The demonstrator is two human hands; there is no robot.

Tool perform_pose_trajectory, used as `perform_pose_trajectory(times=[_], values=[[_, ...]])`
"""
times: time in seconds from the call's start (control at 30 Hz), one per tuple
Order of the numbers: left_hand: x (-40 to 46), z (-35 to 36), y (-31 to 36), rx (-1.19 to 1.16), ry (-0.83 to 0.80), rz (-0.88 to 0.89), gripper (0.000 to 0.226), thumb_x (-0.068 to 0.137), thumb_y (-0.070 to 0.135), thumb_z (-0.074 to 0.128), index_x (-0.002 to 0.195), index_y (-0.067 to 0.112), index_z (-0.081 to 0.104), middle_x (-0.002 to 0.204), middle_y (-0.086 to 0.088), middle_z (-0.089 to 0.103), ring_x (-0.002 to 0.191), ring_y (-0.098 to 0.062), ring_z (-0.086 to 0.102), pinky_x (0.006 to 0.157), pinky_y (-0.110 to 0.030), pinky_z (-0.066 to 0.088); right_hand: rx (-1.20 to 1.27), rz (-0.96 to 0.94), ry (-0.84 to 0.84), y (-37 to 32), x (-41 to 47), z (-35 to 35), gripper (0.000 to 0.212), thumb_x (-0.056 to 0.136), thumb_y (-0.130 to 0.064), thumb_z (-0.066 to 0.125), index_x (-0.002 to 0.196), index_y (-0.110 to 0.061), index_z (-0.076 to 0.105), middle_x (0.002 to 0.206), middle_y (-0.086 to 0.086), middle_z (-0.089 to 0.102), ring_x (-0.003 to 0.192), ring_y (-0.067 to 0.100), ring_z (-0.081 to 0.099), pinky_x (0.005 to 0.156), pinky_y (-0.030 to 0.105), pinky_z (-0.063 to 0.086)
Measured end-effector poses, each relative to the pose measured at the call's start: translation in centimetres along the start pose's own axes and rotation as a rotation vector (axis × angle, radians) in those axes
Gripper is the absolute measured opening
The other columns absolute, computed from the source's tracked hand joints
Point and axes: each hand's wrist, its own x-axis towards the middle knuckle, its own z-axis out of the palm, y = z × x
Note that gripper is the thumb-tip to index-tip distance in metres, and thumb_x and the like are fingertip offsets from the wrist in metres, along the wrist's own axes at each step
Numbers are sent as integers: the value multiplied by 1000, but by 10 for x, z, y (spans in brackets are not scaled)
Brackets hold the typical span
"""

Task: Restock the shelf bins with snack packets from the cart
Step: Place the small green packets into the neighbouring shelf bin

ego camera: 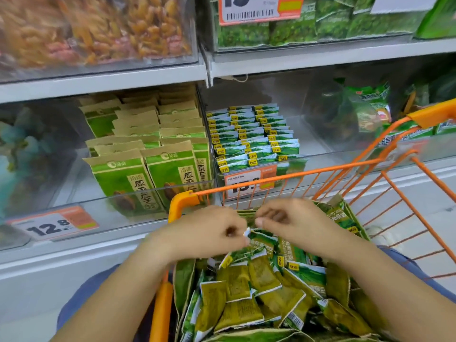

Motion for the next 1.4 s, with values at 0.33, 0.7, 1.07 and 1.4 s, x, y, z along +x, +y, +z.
perform_pose_trajectory(times=[0.33,0.7,1.07,1.4], values=[[-4,-16,10,-832,262,108,26,90,25,58,80,1,53,63,6,53,59,-5,49,60,-16,43,658,57,-84,-14,-7,-26,31,72,-36,69,98,-19,71,91,3,74,72,7,64,62,19,50],[14,-11,29,-828,339,-53,36,73,13,78,107,17,65,94,4,75,83,-11,72,71,-20,53,665,24,80,-7,-5,-29,33,91,-29,61,123,-26,62,100,13,72,80,5,64,67,19,52],[151,-79,54,-43,584,-32,33,80,29,76,65,11,54,62,-4,42,59,-14,34,59,-33,24,1105,335,1055,36,-1,-69,25,96,-7,45,82,-19,64,69,2,65,53,5,58,49,19,46],[205,-75,45,227,-92,-192,54,81,31,77,52,16,34,53,0,23,52,-16,21,53,-29,18,1110,314,1073,36,1,-74,26,97,-9,45,83,-22,63,70,-1,64,53,5,55,48,16,44]])
